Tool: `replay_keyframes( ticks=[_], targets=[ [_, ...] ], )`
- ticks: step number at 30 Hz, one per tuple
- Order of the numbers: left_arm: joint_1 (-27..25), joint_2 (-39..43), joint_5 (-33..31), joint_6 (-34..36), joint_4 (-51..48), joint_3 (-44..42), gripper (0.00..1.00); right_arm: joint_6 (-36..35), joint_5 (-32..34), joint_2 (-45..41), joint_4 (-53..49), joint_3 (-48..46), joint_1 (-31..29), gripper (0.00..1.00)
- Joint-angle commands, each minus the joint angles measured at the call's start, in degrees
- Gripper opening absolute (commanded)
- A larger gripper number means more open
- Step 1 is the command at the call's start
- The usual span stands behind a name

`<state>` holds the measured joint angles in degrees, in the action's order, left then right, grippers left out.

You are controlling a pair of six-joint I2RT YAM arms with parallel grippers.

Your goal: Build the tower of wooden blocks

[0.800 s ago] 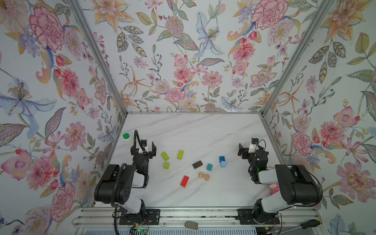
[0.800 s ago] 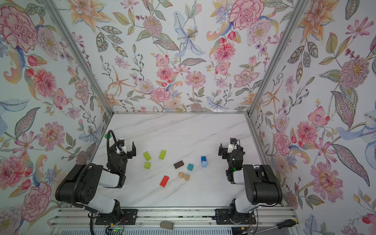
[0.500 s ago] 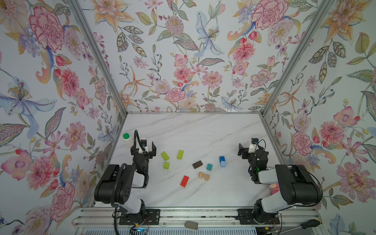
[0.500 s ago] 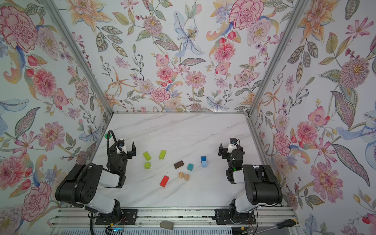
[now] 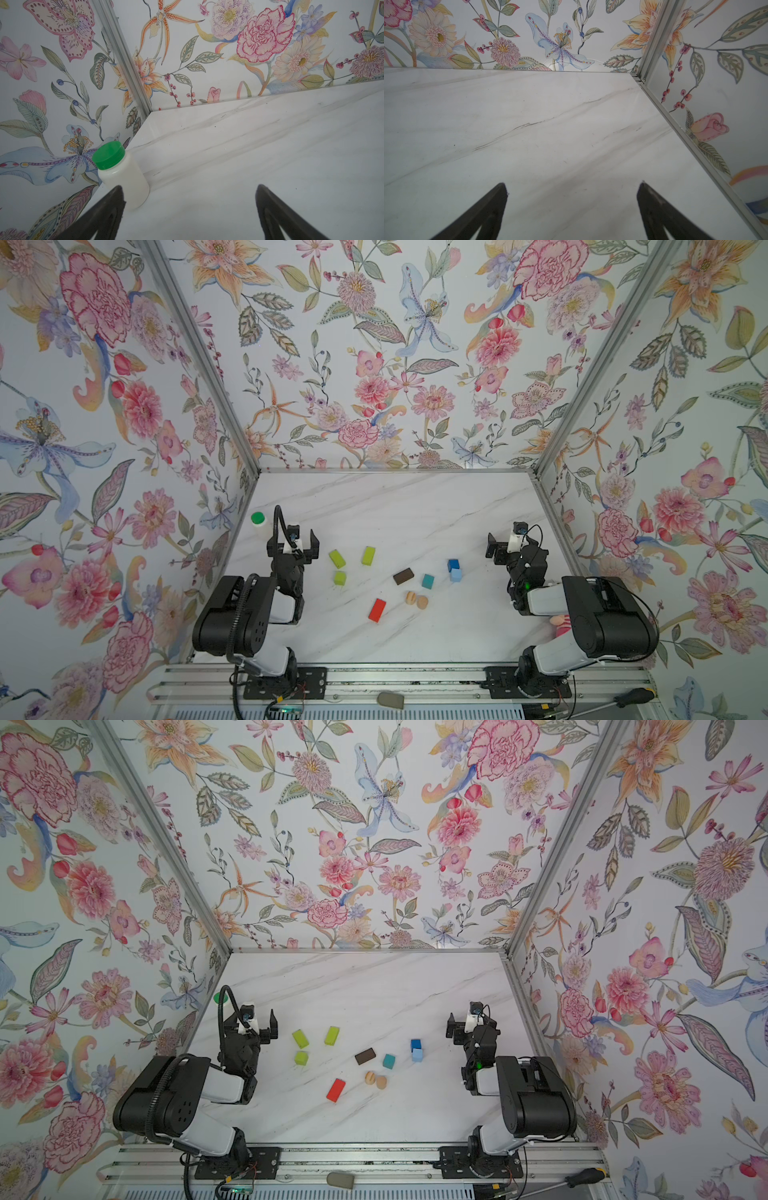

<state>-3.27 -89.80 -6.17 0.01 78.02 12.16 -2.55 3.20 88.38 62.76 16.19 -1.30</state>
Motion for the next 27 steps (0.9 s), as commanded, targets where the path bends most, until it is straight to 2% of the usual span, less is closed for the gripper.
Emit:
replay_keyframes(
  ticks=[1, 9, 12, 15, 18, 20, 22, 23, 27],
  targets=[
    [0.5, -0.2, 0.7, -0.6, 0.2, 0.7, 0.99, 0.7, -0.6, 0.2, -0.2, 0.9, 0.1, 0.99],
    [0.4, -0.2, 0.6, -0.7, 0.4, 0.6, 0.99, 0.6, -0.4, 0.1, -0.1, 0.9, 0.0, 0.99],
    [0.4, -0.2, 0.6, -0.6, 0.5, 0.5, 0.99, 0.6, 3.6, -1.3, -2.5, 1.9, -1.1, 0.99],
    [0.4, -0.2, 0.4, -0.5, -1.2, 1.2, 0.99, 0.2, 7.5, -5.6, -11.5, 5.0, -2.5, 0.99],
    [0.2, 5.0, -0.3, -0.5, -10.4, 4.5, 0.99, -0.1, 10.1, -8.7, -20.0, 8.3, -3.9, 0.99],
    [0.1, 6.2, -0.6, -0.5, -15.1, 6.6, 0.99, 0.9, 14.5, -10.2, -25.4, 10.8, -5.7, 0.99],
    [-0.6, 6.9, -1.5, 0.2, -17.6, 7.7, 0.99, 6.2, 22.1, -10.7, -31.3, 14.6, -7.3, 0.99],
    [-1.2, 7.4, -2.3, 0.6, -18.4, 8.0, 0.99, 8.5, 23.8, -10.6, -35.6, 16.8, -7.6, 0.99],
    [-3.8, 10.7, -5.2, 2.7, -21.8, 9.1, 0.99, 15.4, 25.1, -8.8, -57.5, 30.1, -8.3, 0.99]
  ],
)
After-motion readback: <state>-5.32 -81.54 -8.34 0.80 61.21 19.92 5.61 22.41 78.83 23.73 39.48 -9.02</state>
